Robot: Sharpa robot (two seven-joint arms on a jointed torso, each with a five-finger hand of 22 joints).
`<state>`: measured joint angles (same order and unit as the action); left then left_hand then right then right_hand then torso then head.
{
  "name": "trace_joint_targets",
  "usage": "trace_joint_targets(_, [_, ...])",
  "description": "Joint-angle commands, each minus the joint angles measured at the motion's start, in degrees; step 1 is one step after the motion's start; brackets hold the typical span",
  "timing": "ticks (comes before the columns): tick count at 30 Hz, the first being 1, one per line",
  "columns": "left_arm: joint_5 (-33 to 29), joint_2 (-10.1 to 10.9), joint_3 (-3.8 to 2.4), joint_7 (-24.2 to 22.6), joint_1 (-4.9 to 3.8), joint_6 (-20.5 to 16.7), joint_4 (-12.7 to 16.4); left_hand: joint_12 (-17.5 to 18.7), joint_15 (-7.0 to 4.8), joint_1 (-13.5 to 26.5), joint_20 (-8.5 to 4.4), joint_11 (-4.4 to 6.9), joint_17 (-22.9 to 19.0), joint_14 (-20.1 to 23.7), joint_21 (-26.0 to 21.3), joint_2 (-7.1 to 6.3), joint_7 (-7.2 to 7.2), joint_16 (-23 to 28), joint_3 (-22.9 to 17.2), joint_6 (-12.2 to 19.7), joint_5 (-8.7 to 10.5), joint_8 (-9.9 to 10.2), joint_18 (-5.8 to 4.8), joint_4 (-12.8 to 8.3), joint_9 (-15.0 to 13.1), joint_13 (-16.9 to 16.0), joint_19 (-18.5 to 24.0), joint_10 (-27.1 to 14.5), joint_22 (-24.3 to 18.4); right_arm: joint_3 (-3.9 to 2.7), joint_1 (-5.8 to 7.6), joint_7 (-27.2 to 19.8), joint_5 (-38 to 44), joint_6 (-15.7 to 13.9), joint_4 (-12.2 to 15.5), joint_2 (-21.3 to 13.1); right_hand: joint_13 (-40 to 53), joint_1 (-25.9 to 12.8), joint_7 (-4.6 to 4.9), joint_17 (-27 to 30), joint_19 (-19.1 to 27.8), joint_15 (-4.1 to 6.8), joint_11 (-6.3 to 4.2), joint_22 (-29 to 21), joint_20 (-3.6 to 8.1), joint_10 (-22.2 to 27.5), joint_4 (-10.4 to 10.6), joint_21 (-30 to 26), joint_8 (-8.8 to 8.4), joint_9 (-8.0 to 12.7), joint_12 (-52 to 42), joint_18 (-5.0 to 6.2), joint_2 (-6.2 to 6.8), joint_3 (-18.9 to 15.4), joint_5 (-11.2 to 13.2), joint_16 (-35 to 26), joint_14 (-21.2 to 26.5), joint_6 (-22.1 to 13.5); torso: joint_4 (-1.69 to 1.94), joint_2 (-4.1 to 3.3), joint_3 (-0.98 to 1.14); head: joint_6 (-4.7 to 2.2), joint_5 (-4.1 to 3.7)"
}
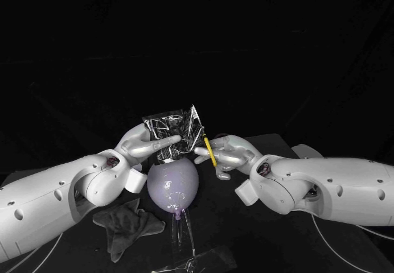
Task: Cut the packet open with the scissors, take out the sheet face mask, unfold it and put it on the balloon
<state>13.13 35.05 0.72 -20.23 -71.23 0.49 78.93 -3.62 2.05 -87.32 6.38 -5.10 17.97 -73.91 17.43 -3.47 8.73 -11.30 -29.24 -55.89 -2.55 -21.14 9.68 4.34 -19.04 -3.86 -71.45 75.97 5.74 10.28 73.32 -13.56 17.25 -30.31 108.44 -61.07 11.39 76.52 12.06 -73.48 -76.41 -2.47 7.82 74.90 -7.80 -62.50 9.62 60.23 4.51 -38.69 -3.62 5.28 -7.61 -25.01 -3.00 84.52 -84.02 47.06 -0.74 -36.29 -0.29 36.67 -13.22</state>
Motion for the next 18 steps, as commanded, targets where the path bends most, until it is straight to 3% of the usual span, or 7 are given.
trace_joint_targets(1, [0.35, -0.14, 0.02, 0.42, 0.02, 1.33, 0.06, -0.12, -0.35, 0.0, -0.09, 0.21, 0.1, 0.13, 0.26, 0.48, 0.29, 0.03, 0.06, -0.04, -0.2, -0.36, 0.65, -0.34, -5.98, -0.06, -0.3, 0.69, -0.09, -0.13, 0.12, -1.74, 0.1, 0.27, -0.12, 0.1, -0.37, -0.45, 0.17, -0.26, 0.23, -0.55, 0.11, 5.18, -0.24, 0.57, 0.0, -0.26, -0.29, 0.17, 0.13, 0.55, -0.04, -1.55, 0.24, -0.13, -2.32, -0.47, -0.02, 0.02, 0.03, -0.1, -0.08])
trace_joint_targets(18, [0.54, -0.07, 0.03, 0.61, 0.03, 1.43, -0.39, -0.12, -0.35, 0.0, -0.09, 0.21, 0.1, 0.13, 0.26, 0.48, 0.29, 0.03, 0.06, -0.04, -0.2, -0.36, 0.65, -0.34, -5.98, -0.06, -0.3, 0.69, -0.09, -0.14, 0.12, -1.84, -0.02, 0.84, -0.19, -0.01, -0.93, -0.39, -0.3, -1.46, -0.95, -0.24, -0.39, 5.74, -0.57, -1.89, -0.34, 1.9, 0.03, 0.47, -0.83, 0.43, -0.42, -1.52, 0.24, 0.45, -2.7, 0.96, -0.03, 0.01, 0.04, -0.31, -0.22])
